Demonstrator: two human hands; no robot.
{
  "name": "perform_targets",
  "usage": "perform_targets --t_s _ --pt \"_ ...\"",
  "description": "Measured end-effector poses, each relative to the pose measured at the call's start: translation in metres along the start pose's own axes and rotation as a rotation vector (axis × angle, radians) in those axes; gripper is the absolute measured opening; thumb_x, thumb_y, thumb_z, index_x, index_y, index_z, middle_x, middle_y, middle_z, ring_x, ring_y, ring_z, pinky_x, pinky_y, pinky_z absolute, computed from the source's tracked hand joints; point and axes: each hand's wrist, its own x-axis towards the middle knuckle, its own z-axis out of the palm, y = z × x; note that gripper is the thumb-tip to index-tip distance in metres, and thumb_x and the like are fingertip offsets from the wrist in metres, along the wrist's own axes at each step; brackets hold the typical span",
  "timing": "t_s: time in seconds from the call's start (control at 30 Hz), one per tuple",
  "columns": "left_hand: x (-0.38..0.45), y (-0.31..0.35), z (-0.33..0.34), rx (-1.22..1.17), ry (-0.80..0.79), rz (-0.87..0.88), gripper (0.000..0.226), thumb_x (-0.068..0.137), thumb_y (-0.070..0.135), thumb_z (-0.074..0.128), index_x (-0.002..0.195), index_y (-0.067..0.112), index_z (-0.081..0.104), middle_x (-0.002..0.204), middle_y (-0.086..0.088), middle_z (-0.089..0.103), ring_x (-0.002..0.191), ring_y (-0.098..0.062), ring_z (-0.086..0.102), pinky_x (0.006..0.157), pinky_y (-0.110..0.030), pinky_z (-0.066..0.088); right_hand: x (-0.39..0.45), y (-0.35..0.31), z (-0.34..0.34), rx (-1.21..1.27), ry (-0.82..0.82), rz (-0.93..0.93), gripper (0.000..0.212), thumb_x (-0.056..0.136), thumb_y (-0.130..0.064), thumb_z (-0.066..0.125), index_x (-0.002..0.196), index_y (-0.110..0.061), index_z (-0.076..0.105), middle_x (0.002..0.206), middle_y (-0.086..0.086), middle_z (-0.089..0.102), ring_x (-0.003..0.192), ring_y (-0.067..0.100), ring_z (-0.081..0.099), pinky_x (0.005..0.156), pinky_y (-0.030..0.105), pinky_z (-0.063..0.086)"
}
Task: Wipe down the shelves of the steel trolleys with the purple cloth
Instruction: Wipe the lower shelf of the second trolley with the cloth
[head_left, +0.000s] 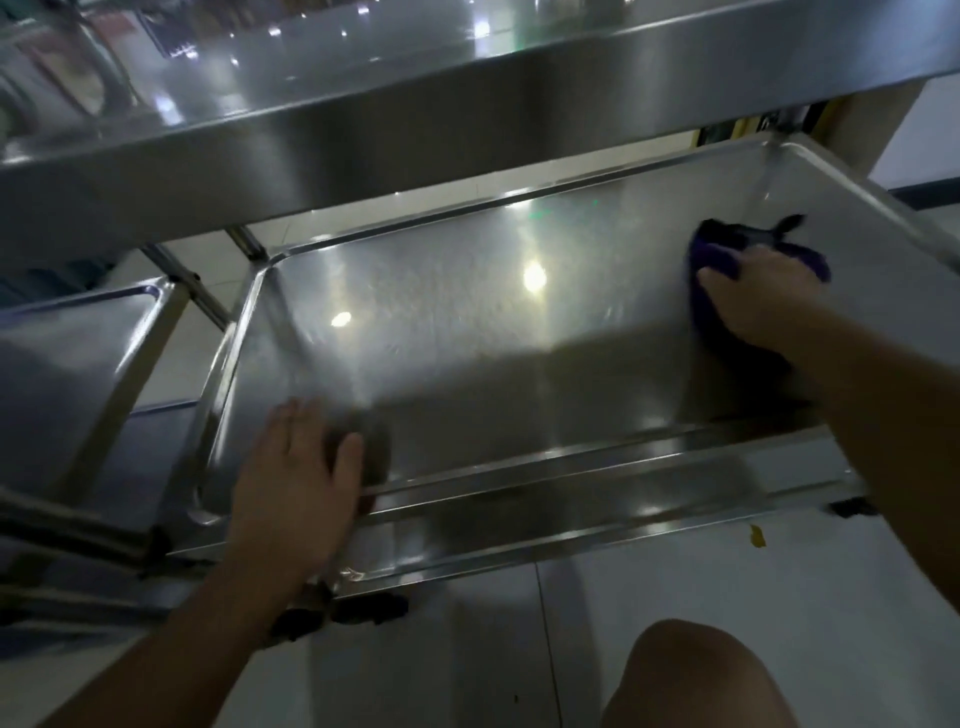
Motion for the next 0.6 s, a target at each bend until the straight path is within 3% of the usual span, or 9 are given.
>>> perform_targets --t_s 0.07,0.13,0.2,0.33,0.4,0.5,0.6 --pt "-0.003 -0.019 0.000 0.036 -0.077 -0.092 0.081 0.101 0.066 0.030 0.160 0.010 0.034 0.169 -0.018 0.029 0.158 -0.035 0.025 0.126 -0.057 0.027 0.011 0.009 -0.004 0.004 0.007 0.106 0.053 0.109 -0.048 0.027 0.150 -0.020 0.042 0.152 0.023 0.044 0.137 0.045 0.042 0.115 0.060 0.031" --pt "-0.004 -0.023 0.006 0.087 -0.078 -0.070 0.088 0.098 0.072 0.025 0.161 0.011 0.030 0.170 -0.017 0.028 0.159 -0.034 0.021 0.127 -0.054 0.025 0.028 0.000 0.000 -0.002 0.037 0.141 0.055 0.108 -0.045 0.022 0.156 -0.021 0.034 0.162 0.018 0.033 0.148 0.041 0.030 0.120 0.061 0.021" --pt "-0.002 -0.022 0.009 0.120 -0.046 -0.046 0.093 0.098 0.079 0.017 0.161 0.012 0.030 0.169 -0.017 0.030 0.159 -0.034 0.022 0.126 -0.053 0.026 0.044 -0.031 0.008 -0.037 0.044 0.102 0.053 0.107 -0.042 0.023 0.155 -0.022 0.034 0.164 0.016 0.031 0.150 0.039 0.028 0.120 0.060 0.020" --pt "0.000 -0.024 0.011 0.126 -0.020 -0.028 0.095 0.095 0.078 0.014 0.160 0.010 0.031 0.168 -0.020 0.031 0.158 -0.035 0.024 0.127 -0.052 0.024 0.029 -0.125 0.032 -0.094 -0.007 -0.234 0.044 0.107 -0.042 0.032 0.141 -0.023 0.052 0.143 0.020 0.053 0.133 0.039 0.048 0.109 0.050 0.037" --pt "-0.001 -0.023 0.011 0.126 -0.020 -0.017 0.092 0.099 0.076 0.018 0.160 0.010 0.031 0.169 -0.021 0.030 0.159 -0.035 0.023 0.128 -0.052 0.024 -0.008 -0.155 0.046 -0.110 -0.014 -0.416 0.049 0.107 -0.046 0.036 0.148 -0.025 0.050 0.146 0.016 0.054 0.137 0.034 0.047 0.109 0.045 0.037" --pt "-0.002 -0.026 0.008 0.130 -0.037 -0.022 0.089 0.099 0.072 0.018 0.163 0.011 0.028 0.171 -0.019 0.026 0.161 -0.033 0.019 0.130 -0.051 0.021 -0.070 -0.152 0.047 -0.042 -0.100 -0.584 0.066 0.101 -0.064 0.026 0.159 -0.035 0.035 0.164 0.000 0.038 0.153 0.019 0.027 0.122 0.039 0.021" --pt "-0.004 -0.028 0.008 0.129 -0.056 -0.017 0.092 0.096 0.072 0.015 0.164 0.010 0.027 0.172 -0.019 0.024 0.161 -0.032 0.018 0.130 -0.050 0.020 -0.095 -0.116 0.041 -0.030 -0.189 -0.604 0.075 0.094 -0.075 0.012 0.161 -0.042 0.025 0.168 -0.008 0.027 0.157 0.007 0.011 0.123 0.028 0.003"
